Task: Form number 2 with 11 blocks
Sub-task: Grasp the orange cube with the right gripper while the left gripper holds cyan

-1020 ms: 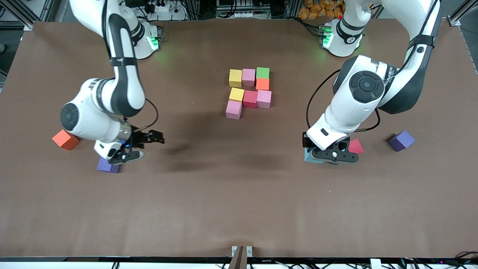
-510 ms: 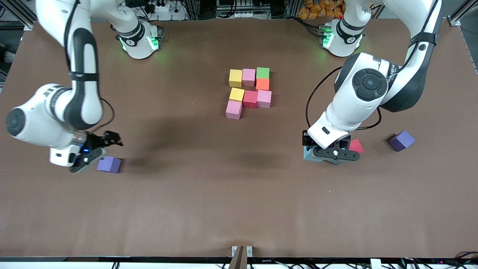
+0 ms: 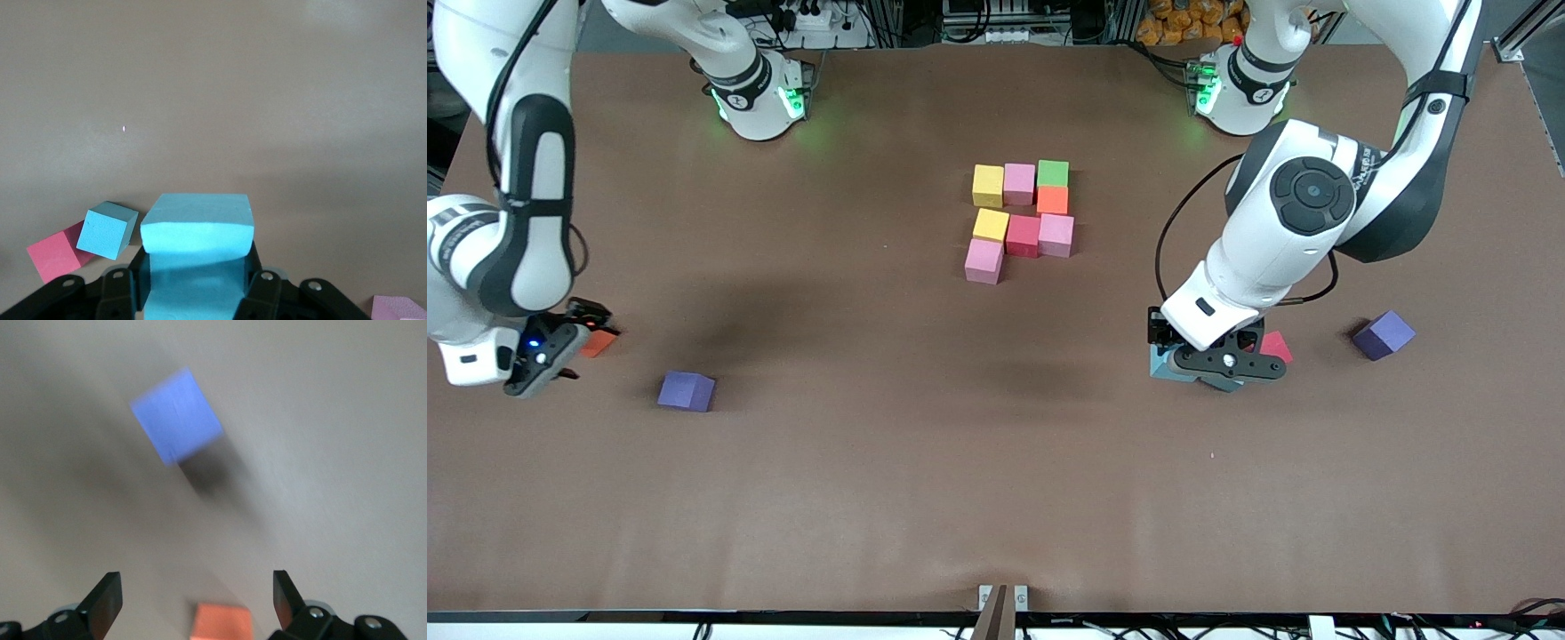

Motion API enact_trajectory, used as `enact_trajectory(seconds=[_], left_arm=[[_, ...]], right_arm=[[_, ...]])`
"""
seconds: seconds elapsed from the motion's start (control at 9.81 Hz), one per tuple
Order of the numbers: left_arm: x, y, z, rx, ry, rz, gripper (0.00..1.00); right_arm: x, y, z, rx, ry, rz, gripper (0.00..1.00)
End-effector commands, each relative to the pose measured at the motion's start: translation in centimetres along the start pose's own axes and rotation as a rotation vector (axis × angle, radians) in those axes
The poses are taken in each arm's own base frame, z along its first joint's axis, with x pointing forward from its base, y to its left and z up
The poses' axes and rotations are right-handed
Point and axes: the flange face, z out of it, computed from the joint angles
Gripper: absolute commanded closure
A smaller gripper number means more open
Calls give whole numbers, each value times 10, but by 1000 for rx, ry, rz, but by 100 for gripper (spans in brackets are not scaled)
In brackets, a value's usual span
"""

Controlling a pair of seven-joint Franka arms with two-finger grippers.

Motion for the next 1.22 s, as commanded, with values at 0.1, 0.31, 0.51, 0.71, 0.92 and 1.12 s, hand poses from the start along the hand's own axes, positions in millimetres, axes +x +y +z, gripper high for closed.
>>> enact_trajectory(seconds=[0.1,0.31,0.51,0.71,0.92,1.12], left_arm=[[-3,31,2,-68,-31,-15,100],[-9,50,18,-75,-62,-62,100],[-10,79,35,-84,-79,-32,100],[-5,93,52,-98,-86,-33,100],[-4,121,75,-119,-84,-10,100],[-5,126,87,-124,-88,-5,100]], right_arm=[[-52,24,33,2,-79,-50,0],[-68,26,62,40,-71,-21,0],[-87,28,88,62,-68,13,0],[-93,25,96,84,-68,32,0],[-99,24,98,89,-69,44,0],[-99,25,99,89,-67,47,24]])
